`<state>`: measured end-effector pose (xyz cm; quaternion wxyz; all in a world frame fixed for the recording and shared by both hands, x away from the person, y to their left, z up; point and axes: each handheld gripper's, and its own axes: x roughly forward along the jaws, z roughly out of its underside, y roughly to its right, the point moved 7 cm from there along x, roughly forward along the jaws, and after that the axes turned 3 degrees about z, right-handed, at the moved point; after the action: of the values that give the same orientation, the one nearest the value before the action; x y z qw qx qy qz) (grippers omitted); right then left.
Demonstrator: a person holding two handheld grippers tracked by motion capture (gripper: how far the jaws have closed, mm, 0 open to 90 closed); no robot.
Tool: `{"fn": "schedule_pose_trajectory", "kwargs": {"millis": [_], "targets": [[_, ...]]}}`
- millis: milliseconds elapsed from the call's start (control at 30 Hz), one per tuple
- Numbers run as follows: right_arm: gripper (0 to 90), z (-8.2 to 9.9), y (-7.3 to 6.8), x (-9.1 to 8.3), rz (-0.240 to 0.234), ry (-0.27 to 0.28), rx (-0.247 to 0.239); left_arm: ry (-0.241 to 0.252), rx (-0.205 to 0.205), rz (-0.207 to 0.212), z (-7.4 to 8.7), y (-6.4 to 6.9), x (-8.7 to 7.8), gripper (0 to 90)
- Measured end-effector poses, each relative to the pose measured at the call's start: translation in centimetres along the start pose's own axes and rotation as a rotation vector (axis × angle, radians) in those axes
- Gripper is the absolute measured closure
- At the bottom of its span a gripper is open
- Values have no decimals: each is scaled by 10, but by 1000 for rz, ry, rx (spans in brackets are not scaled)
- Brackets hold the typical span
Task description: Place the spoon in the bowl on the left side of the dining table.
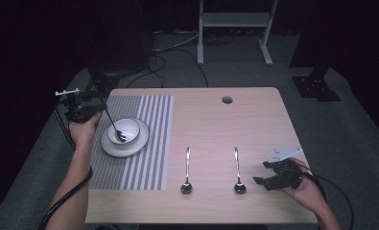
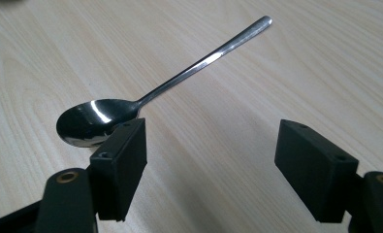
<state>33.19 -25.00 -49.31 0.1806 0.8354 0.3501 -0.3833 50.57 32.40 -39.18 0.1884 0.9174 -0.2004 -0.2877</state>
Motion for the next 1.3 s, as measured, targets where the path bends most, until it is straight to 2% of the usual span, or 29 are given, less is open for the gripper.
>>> {"fn": "schedule_pose_trajectory", "kwargs": {"millis": [300,467,700,867,967,1033,1133,1167,1233,1300], "targets": [[261,3,1,1,-1,1,9,-15,-22,-6,12,-12,6,891],[261,4,1,2,-1,-3,8,-23,-51,-6,21,-20,6,883],[261,4,1,1,1,-1,10,-40,-68,-29,32,-34,4,803],[261,4,-1,-1,8,1,11,-42,-84,-22,38,-38,1,742],[261,3,-1,-1,11,1,10,-48,-76,-37,40,-41,-4,684],[261,2,-1,-1,10,5,8,-39,-79,-30,42,-41,-8,660],[261,2,-1,-1,13,5,9,-39,-36,-48,48,-39,-14,613],[261,3,0,-1,14,5,9,-42,-22,-45,50,-37,-16,605],[261,3,0,-1,16,3,10,-22,-19,-33,55,-32,-19,579],[261,4,0,-2,17,4,9,-29,9,-23,61,-27,-21,551]]}}
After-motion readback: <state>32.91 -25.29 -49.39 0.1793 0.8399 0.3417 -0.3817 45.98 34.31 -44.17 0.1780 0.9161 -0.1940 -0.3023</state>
